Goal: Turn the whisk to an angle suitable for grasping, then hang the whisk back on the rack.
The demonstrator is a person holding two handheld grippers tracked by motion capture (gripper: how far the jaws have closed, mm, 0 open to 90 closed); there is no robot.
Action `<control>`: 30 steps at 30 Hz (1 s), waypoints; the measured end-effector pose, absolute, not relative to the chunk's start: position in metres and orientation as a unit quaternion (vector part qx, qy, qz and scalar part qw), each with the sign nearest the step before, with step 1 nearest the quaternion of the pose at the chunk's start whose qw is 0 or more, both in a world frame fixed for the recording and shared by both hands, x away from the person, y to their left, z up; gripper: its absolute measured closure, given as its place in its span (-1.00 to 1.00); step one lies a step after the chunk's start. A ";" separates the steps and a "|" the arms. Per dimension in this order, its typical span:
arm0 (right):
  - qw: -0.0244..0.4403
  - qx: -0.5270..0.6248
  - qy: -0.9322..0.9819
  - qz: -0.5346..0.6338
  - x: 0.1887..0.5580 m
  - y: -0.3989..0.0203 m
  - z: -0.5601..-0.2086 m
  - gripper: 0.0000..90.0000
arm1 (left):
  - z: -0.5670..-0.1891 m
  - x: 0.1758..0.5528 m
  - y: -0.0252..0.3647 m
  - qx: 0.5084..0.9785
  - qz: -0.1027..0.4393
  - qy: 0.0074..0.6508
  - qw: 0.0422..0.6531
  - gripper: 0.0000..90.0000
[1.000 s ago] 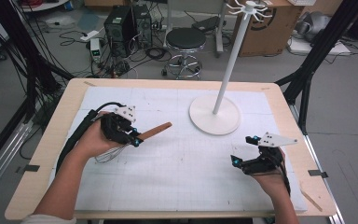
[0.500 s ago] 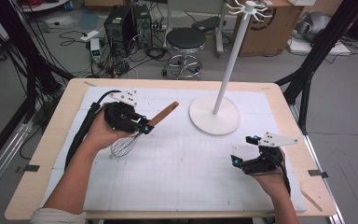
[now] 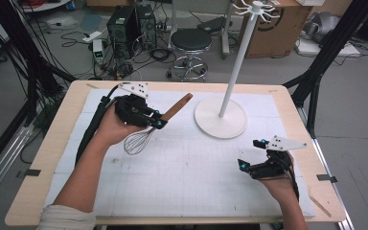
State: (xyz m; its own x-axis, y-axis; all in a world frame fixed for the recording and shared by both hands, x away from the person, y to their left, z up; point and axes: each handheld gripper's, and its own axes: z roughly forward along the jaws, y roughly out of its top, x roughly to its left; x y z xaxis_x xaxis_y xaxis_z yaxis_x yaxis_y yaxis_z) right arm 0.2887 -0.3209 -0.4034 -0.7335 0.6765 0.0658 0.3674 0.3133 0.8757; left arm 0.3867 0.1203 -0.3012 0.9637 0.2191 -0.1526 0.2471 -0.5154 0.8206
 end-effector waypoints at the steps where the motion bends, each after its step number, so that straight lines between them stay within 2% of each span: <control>1: 0.160 0.327 0.794 0.487 0.289 -0.321 -0.404 -0.99 | -0.301 0.386 0.120 0.870 -0.016 0.136 0.473 0.64; 16: 0.159 0.328 0.795 0.484 0.291 -0.318 -0.403 -0.99 | -0.290 0.389 0.114 0.869 -0.016 0.132 0.477 0.64; 30: 0.157 0.322 0.800 0.481 0.290 -0.314 -0.402 -0.99 | -0.272 0.402 0.093 0.850 -0.041 0.114 0.513 0.64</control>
